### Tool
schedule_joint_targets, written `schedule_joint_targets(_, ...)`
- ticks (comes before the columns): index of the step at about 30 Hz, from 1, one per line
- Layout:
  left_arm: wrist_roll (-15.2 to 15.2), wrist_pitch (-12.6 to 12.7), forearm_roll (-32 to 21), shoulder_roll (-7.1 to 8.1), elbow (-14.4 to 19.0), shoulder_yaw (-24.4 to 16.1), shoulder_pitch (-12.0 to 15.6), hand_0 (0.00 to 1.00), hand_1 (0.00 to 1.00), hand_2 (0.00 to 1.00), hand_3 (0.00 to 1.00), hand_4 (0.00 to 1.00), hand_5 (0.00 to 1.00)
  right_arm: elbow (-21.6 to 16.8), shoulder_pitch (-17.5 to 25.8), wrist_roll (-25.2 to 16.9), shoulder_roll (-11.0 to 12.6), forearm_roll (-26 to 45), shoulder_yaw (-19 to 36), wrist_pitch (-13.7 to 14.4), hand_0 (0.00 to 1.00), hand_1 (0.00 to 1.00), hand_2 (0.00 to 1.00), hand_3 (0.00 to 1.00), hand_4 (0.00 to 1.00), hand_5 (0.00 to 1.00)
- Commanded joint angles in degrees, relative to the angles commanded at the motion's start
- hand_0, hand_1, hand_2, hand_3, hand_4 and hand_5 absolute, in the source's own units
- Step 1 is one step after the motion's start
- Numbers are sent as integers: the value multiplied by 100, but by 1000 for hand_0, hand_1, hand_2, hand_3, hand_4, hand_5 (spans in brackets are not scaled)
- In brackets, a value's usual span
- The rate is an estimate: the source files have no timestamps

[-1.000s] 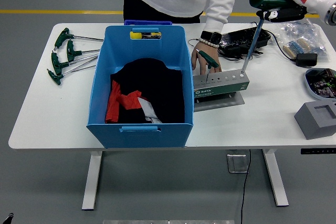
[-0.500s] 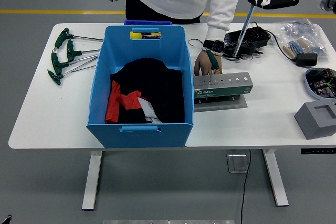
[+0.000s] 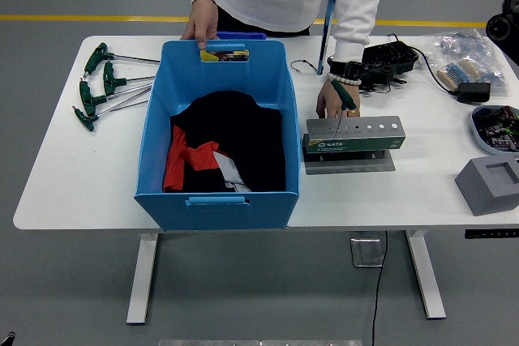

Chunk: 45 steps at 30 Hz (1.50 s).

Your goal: Lift tool from toolbox,place it in box,lift tool from toolbox,place it in box

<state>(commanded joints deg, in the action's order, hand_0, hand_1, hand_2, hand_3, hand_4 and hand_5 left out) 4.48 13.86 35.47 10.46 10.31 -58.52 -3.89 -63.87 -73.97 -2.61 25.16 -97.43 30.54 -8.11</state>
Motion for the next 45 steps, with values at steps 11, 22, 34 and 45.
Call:
schedule_joint_targets(11,7,-1,-26,7,0,23,6,917,929,920,760,707,795,-912,-97,120,-421,-51,-677,18,60,2,42,30,757,653)
schedule_joint_targets(22,31,-5,-64,-5,0,46,-8,916,929,920,760,707,795,-1510,6,219,-627,113,-1523,-85,89,31,91,78,765,653)
schedule_joint_targets(34,27,-5,-5,10,0,-16,-28,916,929,919,759,705,793,-1244,-48,251,-922,259,-1861,-791,412,398,461,470,897,644)
schedule_joint_targets(45,28,-10,52,-6,0,-53,-39,916,928,919,757,707,792,-1028,-50,167,-1040,258,-1818,-752,778,716,729,550,995,656)
